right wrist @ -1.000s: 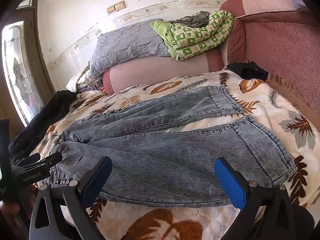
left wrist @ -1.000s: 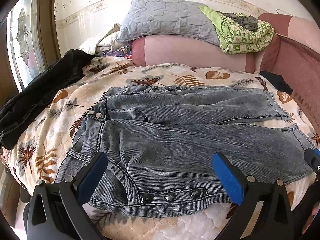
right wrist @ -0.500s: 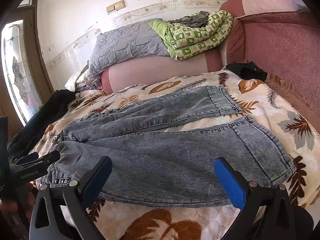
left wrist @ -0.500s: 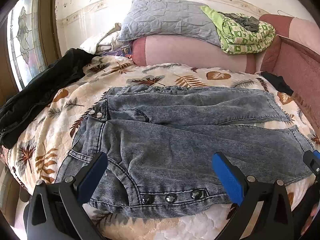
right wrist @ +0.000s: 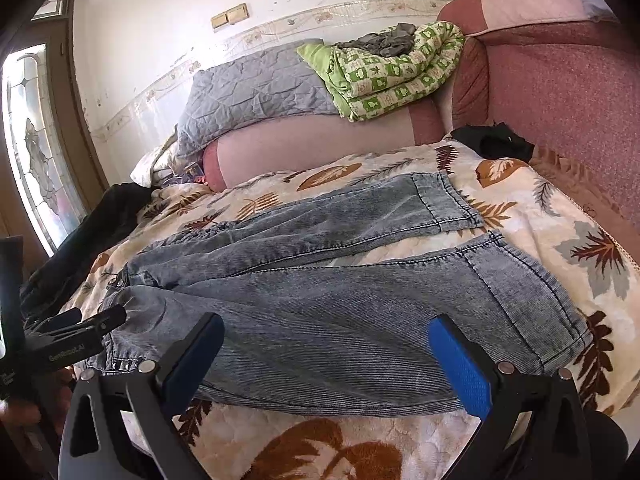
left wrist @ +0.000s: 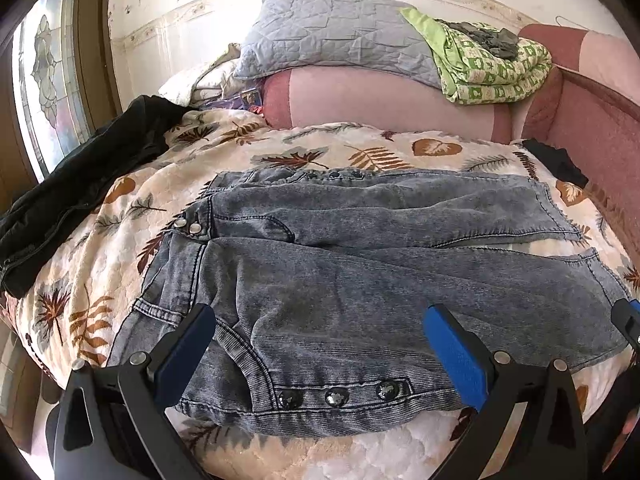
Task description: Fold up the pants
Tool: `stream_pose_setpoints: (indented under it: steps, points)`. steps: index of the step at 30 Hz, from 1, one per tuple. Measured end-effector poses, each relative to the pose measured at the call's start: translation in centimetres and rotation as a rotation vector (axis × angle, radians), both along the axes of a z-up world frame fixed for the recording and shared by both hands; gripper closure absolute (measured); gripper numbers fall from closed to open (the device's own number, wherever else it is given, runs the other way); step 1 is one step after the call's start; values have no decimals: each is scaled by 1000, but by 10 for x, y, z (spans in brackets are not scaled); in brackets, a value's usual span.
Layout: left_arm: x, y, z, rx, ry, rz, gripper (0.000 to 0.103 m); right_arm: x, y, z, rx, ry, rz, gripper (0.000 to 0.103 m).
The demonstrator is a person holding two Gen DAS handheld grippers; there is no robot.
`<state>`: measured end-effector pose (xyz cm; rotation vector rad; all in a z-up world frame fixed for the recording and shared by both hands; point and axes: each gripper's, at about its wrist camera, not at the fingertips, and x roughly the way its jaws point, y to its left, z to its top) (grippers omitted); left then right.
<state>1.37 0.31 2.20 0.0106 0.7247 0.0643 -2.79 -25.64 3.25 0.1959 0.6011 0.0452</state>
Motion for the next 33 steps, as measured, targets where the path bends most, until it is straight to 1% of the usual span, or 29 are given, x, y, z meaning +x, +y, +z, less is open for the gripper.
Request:
stream_pose_setpoints:
  steps: [4,12,15,16,19,25,30,33]
  points:
    - [-4,9,0,-11,-4,18,0,1,1,-3,-6,11,-4,0]
    - [-10,31,-11,-33,43,53,0,2,5,-8,-38,28,-7,0]
    - [-6,34,-15,-38,101,56,0,4,1,-11,-43,42,-23,0]
    - [-5,35,-17,-39,128,64,0,4,-1,-12,-37,46,-29,0]
    - [-4,39,-20,-42,166,89,0,1,-8,-12,-8,46,-45,0]
    - [-11,53,-22,-71,175,124,0,4,-3,-17,-29,84,-44,0]
    - [-13,63,-24,-84,177,122,0,4,6,-17,-71,89,-32,0]
    - [-12,65,-25,-94,179,121,0,5,7,-19,-77,99,-34,0]
